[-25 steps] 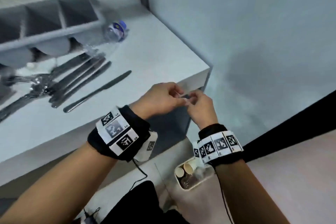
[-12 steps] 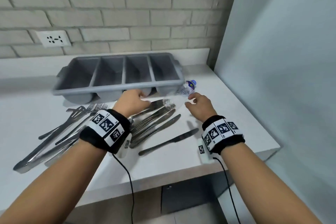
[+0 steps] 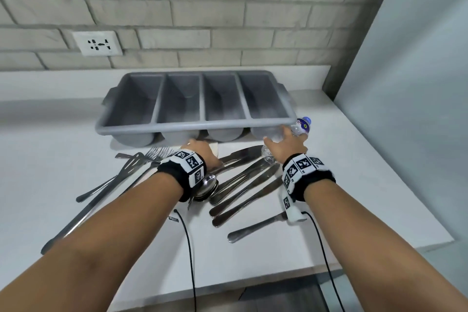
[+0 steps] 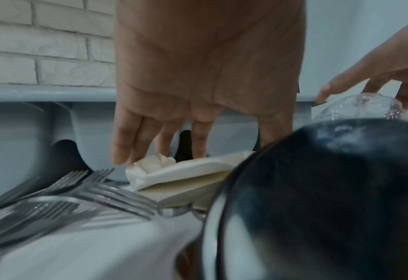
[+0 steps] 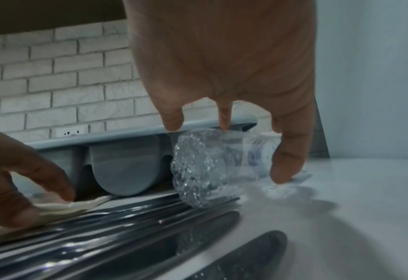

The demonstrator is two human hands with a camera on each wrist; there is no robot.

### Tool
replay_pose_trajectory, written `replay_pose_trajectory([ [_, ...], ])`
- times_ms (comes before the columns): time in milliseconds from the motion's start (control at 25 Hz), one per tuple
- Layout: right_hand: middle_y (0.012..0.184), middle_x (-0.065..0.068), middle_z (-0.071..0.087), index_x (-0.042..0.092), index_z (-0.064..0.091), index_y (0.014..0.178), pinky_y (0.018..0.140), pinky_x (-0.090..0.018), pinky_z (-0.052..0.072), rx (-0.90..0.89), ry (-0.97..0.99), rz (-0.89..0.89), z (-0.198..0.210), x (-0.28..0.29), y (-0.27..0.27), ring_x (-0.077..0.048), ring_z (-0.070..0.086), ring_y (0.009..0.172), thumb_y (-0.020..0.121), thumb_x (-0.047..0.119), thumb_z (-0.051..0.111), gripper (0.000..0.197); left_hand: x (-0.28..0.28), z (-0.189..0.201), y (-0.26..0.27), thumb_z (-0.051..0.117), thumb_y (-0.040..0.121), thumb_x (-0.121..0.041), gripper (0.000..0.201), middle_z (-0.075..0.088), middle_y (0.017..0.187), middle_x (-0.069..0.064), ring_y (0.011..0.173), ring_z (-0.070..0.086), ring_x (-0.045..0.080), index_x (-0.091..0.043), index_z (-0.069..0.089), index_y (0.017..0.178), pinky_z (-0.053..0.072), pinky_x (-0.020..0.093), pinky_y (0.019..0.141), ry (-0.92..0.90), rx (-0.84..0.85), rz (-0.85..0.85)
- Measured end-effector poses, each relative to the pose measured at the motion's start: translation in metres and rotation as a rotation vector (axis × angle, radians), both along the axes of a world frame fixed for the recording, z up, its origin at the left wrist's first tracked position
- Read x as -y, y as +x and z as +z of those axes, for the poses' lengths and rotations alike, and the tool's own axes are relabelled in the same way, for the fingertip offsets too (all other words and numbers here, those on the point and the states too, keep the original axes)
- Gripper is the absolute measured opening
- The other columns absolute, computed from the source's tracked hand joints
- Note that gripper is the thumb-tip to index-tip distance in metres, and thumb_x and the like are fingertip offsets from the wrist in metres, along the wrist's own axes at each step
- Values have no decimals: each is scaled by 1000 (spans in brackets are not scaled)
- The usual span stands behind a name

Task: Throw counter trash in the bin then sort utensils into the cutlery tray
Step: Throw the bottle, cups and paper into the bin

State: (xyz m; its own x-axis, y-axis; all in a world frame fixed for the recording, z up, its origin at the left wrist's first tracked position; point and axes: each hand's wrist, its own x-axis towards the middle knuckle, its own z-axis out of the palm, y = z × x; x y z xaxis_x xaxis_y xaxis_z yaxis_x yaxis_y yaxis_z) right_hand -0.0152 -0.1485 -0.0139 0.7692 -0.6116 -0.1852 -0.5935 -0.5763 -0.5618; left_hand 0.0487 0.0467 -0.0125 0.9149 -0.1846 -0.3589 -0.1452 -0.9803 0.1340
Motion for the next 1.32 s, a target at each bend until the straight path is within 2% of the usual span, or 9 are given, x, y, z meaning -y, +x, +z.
replay_pose_trajectory([
  [160, 153, -23, 5, 35, 20, 144, 110, -47, 33, -54, 64, -89, -8, -1, 12, -47, 37, 129, 78, 48, 59, 78, 5, -5, 4, 62, 73, -49, 73, 42, 127, 14, 111, 53, 32, -3, 48, 127, 48, 40, 93, 82, 3, 36],
  [320, 142, -19, 34, 25, 37, 135, 106, -46, 33, 72, 124, -160, -3, -1, 13, -42, 34, 126, 74, 34, 53, 63, 3, 6, 5, 49, 70, -53, 67, 53, 122, 17, 106, 57, 35, -4, 61, 114, 51, 40, 94, -152, 64, 38],
  [400, 140, -17, 33, 24, 37, 136, 108, -44, 35, 88, 181, -129, 5, 6, 0, -40, 36, 126, 82, 29, 48, 55, 1, 21, -3, 45, 64, -50, 67, 59, 117, 15, 103, 60, 33, -5, 64, 111, 52, 39, 91, -281, 94, 32],
  [600, 139, -18, 29, 30, 31, 139, 103, -36, 39, 189, 280, -62, 25, 25, -74, -36, 47, 117, 87, 29, 45, 55, 20, 58, -61, 48, 84, -15, 26, 64, 98, 20, 98, 61, 37, -2, 66, 98, 41, 29, 71, -540, 154, 5],
  [760, 132, -16, 44, 27, 38, 136, 89, -25, 37, 448, 268, -60, 27, 38, -158, -25, 50, 105, 80, 30, 49, 57, 55, 60, -129, 45, 92, -22, 33, 65, 109, 22, 104, 58, 36, 0, 59, 113, 36, 26, 74, -705, 169, -76],
  [920, 133, -9, 39, 24, 37, 138, 79, 2, 33, 588, 280, -170, 0, 59, -265, -11, 39, 109, 80, 20, 50, 60, 106, 35, -215, 47, 87, -31, 39, 66, 101, 24, 92, 63, 38, 3, 60, 102, 50, 48, 85, -819, -32, -183],
  [1080, 139, -15, 34, 40, 35, 126, 91, -16, 47, 709, 255, -247, -48, 72, -361, -3, 52, 105, 74, 20, 47, 58, 142, -13, -294, 50, 92, -23, 20, 62, 85, 8, 84, 57, 27, -6, 59, 85, 47, 31, 69, -777, -256, -217],
  [1240, 141, -22, 29, 31, 37, 130, 94, -26, 48, 656, 169, -293, -113, 68, -444, -24, 44, 124, 72, 25, 47, 59, 160, -71, -353, 57, 88, -19, 19, 52, 69, -2, 68, 47, 16, -18, 49, 70, 32, 19, 55, -667, -351, -301],
  [1320, 140, -28, 27, 25, 33, 130, 94, -17, 45, 612, 177, -319, -147, 58, -474, 3, 39, 123, 73, 29, 48, 59, 165, -103, -369, 56, 88, -19, 22, 49, 67, -2, 67, 45, 16, -18, 45, 69, 32, 24, 55, -570, -391, -347],
])
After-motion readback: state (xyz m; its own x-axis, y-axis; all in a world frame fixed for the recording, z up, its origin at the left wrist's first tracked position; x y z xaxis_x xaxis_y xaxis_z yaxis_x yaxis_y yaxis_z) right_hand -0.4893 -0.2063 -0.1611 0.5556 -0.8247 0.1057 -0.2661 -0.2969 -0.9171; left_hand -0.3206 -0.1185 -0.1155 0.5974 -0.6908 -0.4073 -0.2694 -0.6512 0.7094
